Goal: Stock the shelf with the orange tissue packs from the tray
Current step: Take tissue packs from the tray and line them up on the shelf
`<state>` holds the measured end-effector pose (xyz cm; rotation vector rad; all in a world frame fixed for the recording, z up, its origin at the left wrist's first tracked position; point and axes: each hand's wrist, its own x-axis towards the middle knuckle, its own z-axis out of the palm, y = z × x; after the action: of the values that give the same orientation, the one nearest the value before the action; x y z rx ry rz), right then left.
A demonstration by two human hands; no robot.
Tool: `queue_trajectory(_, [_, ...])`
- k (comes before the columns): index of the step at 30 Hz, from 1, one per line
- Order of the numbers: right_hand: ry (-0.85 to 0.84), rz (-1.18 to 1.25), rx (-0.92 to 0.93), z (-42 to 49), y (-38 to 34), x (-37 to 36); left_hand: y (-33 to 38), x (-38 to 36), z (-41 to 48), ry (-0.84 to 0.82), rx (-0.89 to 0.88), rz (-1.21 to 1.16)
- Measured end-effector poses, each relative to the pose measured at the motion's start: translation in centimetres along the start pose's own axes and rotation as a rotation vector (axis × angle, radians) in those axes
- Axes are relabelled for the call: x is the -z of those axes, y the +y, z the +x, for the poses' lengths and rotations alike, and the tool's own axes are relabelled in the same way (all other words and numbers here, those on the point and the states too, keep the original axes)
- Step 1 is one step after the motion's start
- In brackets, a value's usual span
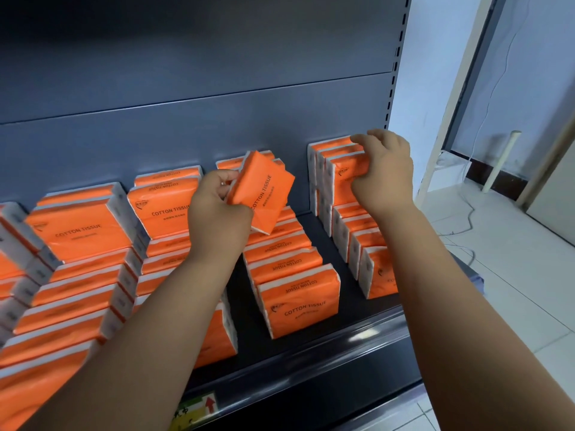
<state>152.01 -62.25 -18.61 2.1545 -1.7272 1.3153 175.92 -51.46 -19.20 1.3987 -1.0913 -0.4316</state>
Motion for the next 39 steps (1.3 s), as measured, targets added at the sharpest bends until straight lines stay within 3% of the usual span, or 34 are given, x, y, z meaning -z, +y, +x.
queue_trajectory(4, [0.161,0.031,0.098,0.2,-1.9,0.6,-0.1,0.4,0.1,-0.008,-0.076,0.058])
queue_trajectory(7, [0.164,0.186,0.058,0.2,-4.4,0.7,-0.2,1.1,0.3,-0.059,-0.253,0.218])
queue_trajectory(10, [-0.125,0.393,-0.116,0.6,-6.9,1.2,-0.3,1.7,0.6,-0.089,-0.478,0.412])
queue_trajectory(13, [-0.585,0.411,-0.187,0.3,-8.4,1.1,-0.5,2.0,0.7,-0.095,-0.513,0.445])
queue_trajectory(16, [-0.756,0.466,-0.257,-0.6,-9.1,0.4,-1.2,1.9,1.0,-0.041,-0.459,0.378])
queue_trajectory(23, [-0.621,0.768,-0.507,-0.2,-9.4,0.9,-1.2,1.6,2.1,0.043,-0.122,0.064])
queue_trajectory(27, [-0.541,0.753,-0.542,-0.4,-9.9,0.1,-1.0,0.9,1.7,0.126,-0.09,0.064])
queue_trajectory(39, [-0.41,0.71,-0.617,-0.8,-9.9,-2.2,-1.0,-0.2,1.1,0.118,0.107,-0.006])
